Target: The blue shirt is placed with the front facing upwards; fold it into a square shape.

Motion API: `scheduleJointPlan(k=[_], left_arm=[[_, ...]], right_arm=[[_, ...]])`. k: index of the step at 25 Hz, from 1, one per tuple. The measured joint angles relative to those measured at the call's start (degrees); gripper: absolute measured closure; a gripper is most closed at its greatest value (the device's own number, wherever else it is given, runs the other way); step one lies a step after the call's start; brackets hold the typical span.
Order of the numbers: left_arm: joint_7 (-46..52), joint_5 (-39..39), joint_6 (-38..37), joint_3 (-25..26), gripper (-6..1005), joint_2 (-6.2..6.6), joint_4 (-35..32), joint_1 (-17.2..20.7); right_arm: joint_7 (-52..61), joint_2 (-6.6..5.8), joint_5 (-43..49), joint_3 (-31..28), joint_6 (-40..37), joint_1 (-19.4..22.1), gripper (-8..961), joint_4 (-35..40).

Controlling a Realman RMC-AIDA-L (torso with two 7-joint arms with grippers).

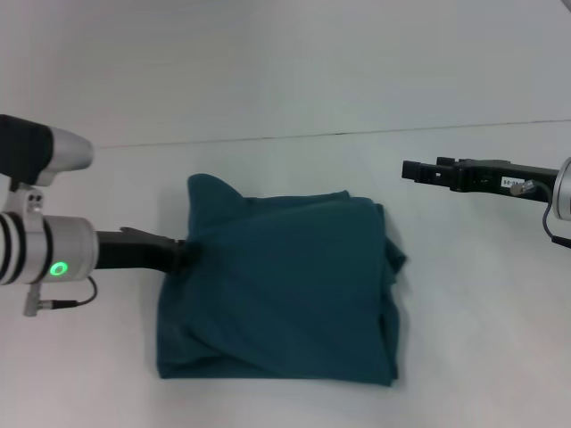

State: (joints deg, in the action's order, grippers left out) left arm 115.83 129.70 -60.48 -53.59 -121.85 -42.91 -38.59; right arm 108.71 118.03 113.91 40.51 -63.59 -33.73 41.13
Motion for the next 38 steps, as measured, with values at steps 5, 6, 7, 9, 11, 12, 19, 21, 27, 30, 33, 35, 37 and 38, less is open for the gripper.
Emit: scheduleJointPlan(k=[5,6,7,9,11,12,19,21,27,30,33,35,37,38], left_arm=[[0.09,0.84,-0.96,2.13,827,0.41,-0.51,0.57],[0.09,0.85,-1.29,2.21,824,0.34,-0.51,0.64],[0.1,0.85,-1.7,2.23,821,0.21,-0.51,0.69],[0.31,0.84,-2.84,2.24,815,0.03,-0.55,0.73],[0.94,0.84,-4.62,2.05,809,0.0,-0.57,0.74],[1.34,0.88,-5.39,1.99,806,0.0,-0.58,0.74],[3.35,0.95,-4.92,4.13,767,0.0,-3.64,2.67],[3.12,0.92,-4.31,5.52,724,-0.01,-3.88,2.84],[2.65,0.36,-0.18,6.85,597,-0.58,-3.91,2.95],[2.72,0.32,2.29,6.57,515,-1.58,-3.78,2.05],[2.73,0.3,4.09,6.16,396,-2.1,-2.79,0.74],[2.73,0.28,4.52,6.1,317,-2.14,-1.09,-0.78],[2.69,0.29,5.41,6.04,245,-2.12,0.39,-1.9],[2.69,0.29,5.41,6.04,210,-2.12,0.39,-1.9]], right_arm=[[0.06,0.0,0.0,0.16,0.05,-0.12,127,0.0],[0.06,0.0,-0.01,0.18,0.05,-0.14,127,0.0],[0.04,0.0,0.0,0.19,0.09,-0.17,127,0.0],[0.01,0.0,0.0,0.24,0.12,-0.24,127,0.0],[0.02,0.02,0.0,0.32,0.14,-0.26,127,0.0],[0.03,0.04,0.0,0.35,0.14,-0.29,127,0.0],[-0.09,0.14,0.18,0.79,0.08,-1.06,127,-0.13],[-0.25,0.26,0.22,0.91,0.1,-1.25,127,-0.16],[-0.21,0.54,0.13,0.91,0.13,-1.57,128,-0.17],[-0.05,0.6,0.05,0.9,0.1,-1.76,128,-0.12],[0.02,0.65,0.02,0.78,0.08,-1.9,128,0.18],[0.03,0.63,0.01,0.64,-0.08,-2.01,128,0.22],[0.04,0.54,0.0,0.57,-0.19,-2.04,128,0.23],[0.04,0.51,-0.01,0.57,-0.23,-2.04,128,0.24]])
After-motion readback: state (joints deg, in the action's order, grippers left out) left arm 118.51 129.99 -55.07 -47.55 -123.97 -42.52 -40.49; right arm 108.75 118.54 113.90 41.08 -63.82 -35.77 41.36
